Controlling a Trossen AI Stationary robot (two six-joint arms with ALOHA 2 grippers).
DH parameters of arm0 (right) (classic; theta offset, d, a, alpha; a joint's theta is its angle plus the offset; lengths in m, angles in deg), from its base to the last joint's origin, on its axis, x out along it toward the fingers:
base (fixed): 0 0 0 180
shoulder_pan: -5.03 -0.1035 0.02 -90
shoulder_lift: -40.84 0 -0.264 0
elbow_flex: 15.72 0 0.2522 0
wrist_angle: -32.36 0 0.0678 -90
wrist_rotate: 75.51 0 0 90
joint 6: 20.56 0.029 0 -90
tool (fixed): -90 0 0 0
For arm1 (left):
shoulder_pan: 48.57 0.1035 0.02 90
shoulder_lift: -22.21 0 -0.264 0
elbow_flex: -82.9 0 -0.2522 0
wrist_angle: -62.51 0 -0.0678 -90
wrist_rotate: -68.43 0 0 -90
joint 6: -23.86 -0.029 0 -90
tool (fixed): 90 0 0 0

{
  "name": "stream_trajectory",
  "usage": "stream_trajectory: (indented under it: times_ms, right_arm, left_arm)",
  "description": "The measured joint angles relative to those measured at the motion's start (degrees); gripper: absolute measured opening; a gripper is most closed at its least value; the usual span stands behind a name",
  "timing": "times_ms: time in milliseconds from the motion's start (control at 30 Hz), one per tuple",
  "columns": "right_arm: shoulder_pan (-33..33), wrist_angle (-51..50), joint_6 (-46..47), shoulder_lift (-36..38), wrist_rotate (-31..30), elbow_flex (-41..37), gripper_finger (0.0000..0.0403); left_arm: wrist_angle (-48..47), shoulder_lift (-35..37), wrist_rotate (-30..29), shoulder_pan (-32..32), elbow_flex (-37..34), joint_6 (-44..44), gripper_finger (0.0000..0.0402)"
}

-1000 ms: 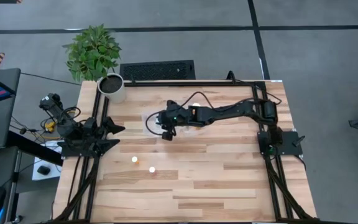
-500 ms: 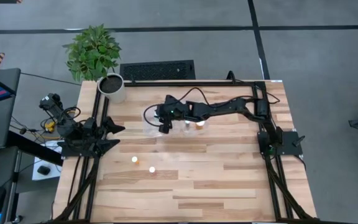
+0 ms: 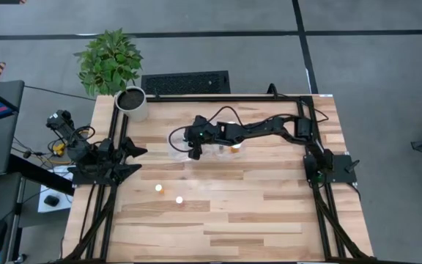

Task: Pick and place medicine bottles into bin by pill shape (circle, oval)
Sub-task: Put the green tablet bottle into the left transparent bin

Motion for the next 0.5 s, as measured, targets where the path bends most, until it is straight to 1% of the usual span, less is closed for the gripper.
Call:
stream_trajectory:
  times_ms: [33,167,500]
  right_arm:
    - [0.05,-1.25,-0.03,-0.04,0.04,-0.34,0.0118]
    - [0.05,0.55,-0.17,-1.08,0.05,-0.01,0.0118]
    - [0.07,-0.48,-0.17,-1.21,0.05,-0.03,0.0118]
  left_arm:
    - [0.02,0.00,-0.02,0.02,0.00,0.00,0.0322]
    - [0.02,0.02,-0.62,0.01,0.00,0.02,0.0322]
    - [0.00,0.01,-1.03,0.00,0.00,0.02,0.0322]
